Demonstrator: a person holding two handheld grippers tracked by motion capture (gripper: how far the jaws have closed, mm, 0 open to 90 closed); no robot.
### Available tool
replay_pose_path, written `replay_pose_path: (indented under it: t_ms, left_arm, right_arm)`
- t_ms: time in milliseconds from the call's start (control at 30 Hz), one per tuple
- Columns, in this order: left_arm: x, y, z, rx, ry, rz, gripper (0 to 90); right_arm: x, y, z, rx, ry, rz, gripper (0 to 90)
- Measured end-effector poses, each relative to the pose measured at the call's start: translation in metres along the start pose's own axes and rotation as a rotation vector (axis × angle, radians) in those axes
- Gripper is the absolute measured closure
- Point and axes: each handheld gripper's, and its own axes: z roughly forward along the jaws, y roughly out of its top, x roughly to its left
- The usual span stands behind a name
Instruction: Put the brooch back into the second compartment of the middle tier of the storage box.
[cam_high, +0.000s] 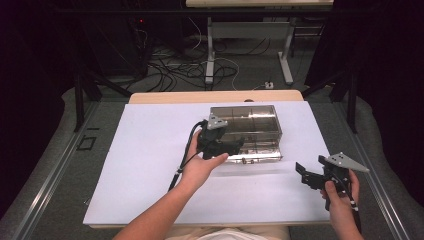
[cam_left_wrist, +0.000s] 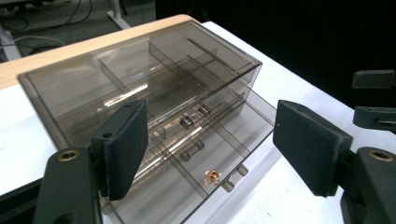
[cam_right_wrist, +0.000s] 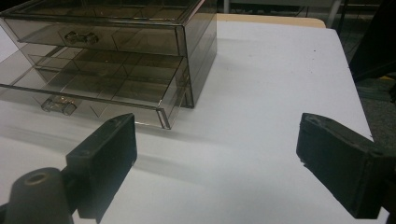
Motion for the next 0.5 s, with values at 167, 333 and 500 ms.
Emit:
replay_pose_path:
  t_ms: [167,333,500]
  left_arm:
    - [0.005,-0.001,-0.016,-0.019,0.017,0.016,25.4]
    - [0.011,-0.005,-0.031,-0.032,0.021,0.010,25.3]
    - [0.017,-0.010,-0.044,-0.032,0.024,-0.003,23.9]
  right_arm:
    - [0.000,0.000,0.000,0.000,-0.001,-0.001,12.2]
    - [0.001,0.000,0.000,0.005,-0.001,0.005,12.2]
    - [0.000,0.000,0.000,0.002,-0.003,-0.001,12.2]
